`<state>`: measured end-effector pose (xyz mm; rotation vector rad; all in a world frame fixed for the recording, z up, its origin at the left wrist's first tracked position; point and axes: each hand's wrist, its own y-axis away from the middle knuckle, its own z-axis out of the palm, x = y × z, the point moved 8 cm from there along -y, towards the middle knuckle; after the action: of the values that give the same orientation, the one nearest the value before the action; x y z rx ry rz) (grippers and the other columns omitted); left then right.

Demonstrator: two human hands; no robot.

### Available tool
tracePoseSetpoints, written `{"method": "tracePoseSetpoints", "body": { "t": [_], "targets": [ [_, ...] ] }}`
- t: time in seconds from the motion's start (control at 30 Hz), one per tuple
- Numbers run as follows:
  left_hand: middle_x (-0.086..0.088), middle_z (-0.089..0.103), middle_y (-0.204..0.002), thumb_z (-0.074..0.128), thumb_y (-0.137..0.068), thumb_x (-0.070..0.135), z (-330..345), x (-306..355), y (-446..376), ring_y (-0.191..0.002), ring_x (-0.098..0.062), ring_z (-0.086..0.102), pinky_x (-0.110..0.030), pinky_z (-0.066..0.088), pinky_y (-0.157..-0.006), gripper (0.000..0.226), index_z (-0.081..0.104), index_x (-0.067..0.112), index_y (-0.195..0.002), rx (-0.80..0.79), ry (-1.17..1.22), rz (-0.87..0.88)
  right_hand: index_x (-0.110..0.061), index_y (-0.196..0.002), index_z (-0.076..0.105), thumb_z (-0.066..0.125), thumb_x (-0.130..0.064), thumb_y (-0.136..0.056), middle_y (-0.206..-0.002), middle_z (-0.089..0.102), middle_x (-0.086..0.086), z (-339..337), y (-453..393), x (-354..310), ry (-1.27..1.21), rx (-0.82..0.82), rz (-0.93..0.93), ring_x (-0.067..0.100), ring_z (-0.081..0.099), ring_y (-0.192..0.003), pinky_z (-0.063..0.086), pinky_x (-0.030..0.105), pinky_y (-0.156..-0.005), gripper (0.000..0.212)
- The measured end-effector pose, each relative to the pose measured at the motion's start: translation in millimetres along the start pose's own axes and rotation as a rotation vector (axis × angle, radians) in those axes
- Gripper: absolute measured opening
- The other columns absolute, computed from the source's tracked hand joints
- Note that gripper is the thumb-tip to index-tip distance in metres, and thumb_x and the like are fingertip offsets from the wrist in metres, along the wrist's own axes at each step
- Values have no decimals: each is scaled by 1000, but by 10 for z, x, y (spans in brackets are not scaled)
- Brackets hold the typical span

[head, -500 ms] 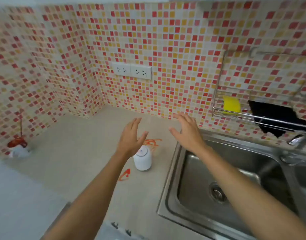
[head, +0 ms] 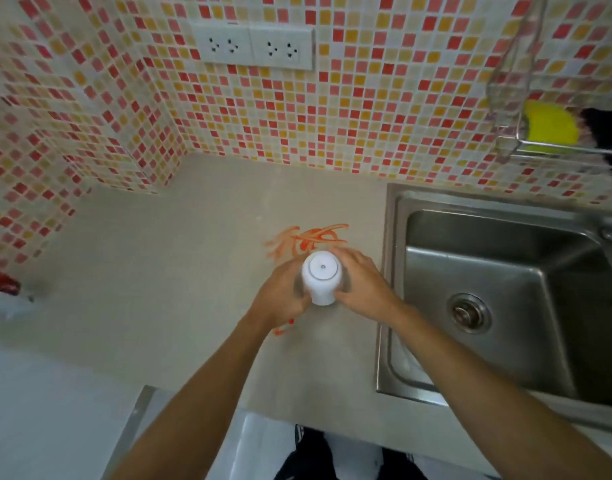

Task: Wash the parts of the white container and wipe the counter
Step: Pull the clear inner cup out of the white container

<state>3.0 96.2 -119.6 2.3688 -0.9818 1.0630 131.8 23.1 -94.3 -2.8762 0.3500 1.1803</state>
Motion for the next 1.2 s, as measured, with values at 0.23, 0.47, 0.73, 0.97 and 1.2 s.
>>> {"method": "tracePoseSetpoints", "body": {
  "t": [0.23,0.47,0.73,0.97,1.2],
  "targets": [
    [21,50,-124,82,-72,27,140,-151,-4,-111,3,49,-14,37,-87,79,40,30,-139,-93,111,-50,-31,-138,37,77,-20,-66,-134,50,-16,110,45,-25,-161,32,-2,3,47,-123,38,24,-103,83],
    [19,54,-126,89,-62,28,253,-264,-149,-113,1,52,-4,39,-86,96,35,33,-141,-205,136,-13,-51,-126,35,89,-34,-62,-124,47,-35,169,113,11,-267,103,127,-14,45,-116,34,7,-93,85],
    [17,53,-130,92,-55,31,348,-389,-255,-118,-1,50,-13,41,-91,104,35,30,-141,-221,143,1,-44,-129,36,84,-43,-60,-121,51,-13,132,29,-84,-144,168,173,5,49,-107,44,29,-87,84],
    [15,57,-126,86,-51,52,397,-508,-308,-114,-5,56,-36,52,-89,101,38,31,-138,-178,79,-38,-44,-141,33,76,-44,-69,-123,45,-4,143,-11,-146,57,117,175,18,52,-109,40,24,-78,84],
    [14,60,-123,86,-47,53,401,-528,-323,-112,-12,56,-37,51,-88,100,40,36,-134,-184,35,-49,-49,-132,31,69,-55,-63,-127,49,-7,-61,45,-239,94,155,148,21,55,-109,51,39,-86,79]
  ]
}}
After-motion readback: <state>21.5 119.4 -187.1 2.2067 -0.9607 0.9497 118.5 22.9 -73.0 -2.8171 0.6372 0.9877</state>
